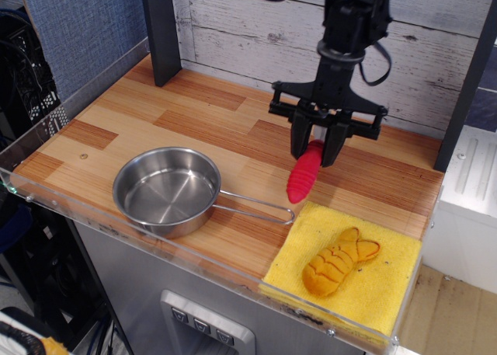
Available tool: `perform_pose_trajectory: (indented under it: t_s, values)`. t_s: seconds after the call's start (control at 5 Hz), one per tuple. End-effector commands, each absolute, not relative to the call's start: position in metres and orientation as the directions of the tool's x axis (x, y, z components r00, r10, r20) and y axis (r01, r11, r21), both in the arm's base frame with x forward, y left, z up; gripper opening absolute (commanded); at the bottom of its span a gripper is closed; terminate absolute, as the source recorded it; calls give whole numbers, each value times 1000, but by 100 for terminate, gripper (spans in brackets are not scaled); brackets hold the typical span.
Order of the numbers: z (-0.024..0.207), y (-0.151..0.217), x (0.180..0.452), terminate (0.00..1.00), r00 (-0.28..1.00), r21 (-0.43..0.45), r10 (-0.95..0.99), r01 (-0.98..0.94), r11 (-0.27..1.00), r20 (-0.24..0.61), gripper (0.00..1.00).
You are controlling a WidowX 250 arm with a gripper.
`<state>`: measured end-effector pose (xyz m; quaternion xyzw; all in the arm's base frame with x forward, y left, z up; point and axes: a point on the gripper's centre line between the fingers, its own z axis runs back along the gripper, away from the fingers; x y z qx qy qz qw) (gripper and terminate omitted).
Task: Place the red fork right of the metal pot.
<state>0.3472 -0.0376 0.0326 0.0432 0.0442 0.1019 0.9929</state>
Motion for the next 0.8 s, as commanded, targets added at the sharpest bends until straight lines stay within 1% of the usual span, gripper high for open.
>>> perform_pose_trajectory:
  t_s: [0.0, 0.4, 0.6]
  values:
    - [33, -43, 348, 0, 980, 47, 197, -196, 980, -38, 0]
    - [30, -55, 348, 0, 987, 61, 153, -150, 987, -42, 0]
    - [28, -54, 347, 0, 990, 70, 122, -117, 991, -72, 100]
